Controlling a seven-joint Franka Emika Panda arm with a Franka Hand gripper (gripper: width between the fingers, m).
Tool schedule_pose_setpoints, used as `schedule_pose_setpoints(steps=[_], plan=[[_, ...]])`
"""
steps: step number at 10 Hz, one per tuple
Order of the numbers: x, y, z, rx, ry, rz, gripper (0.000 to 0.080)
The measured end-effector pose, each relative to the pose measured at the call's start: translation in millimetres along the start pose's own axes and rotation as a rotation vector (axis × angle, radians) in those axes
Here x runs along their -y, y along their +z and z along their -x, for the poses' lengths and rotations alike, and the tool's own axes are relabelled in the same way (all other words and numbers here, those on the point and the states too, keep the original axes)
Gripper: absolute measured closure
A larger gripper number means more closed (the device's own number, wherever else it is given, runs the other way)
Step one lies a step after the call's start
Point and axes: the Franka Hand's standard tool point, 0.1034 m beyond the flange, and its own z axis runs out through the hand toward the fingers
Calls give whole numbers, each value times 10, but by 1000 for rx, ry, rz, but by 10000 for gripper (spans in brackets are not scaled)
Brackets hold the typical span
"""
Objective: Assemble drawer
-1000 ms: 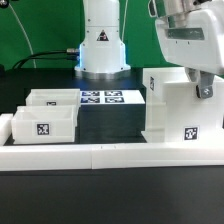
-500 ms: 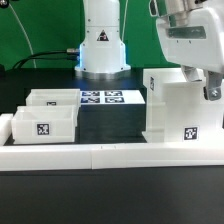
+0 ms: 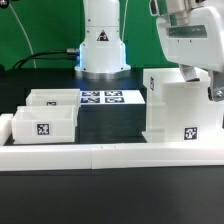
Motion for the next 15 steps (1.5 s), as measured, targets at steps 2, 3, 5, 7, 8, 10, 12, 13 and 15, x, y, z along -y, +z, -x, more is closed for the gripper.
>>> schedule_pose_setpoints(steps=[2, 3, 5, 7, 8, 10, 12, 13, 15], plan=[[-157, -215, -12, 10, -138, -8, 150], [-211, -327, -40, 12, -198, -17, 150], [-272, -514, -137, 10, -309, -38, 150], [-279, -458, -109, 11, -328, -31, 150], [-279, -462, -121, 8, -441, -31, 150], [-321, -453, -179, -14, -713, 1, 150], [-424, -480, -324, -52, -1053, 57, 150], [-475, -523, -429, -59, -1164, 64, 150], [-576, -569, -646, -68, -1300, 73, 150]])
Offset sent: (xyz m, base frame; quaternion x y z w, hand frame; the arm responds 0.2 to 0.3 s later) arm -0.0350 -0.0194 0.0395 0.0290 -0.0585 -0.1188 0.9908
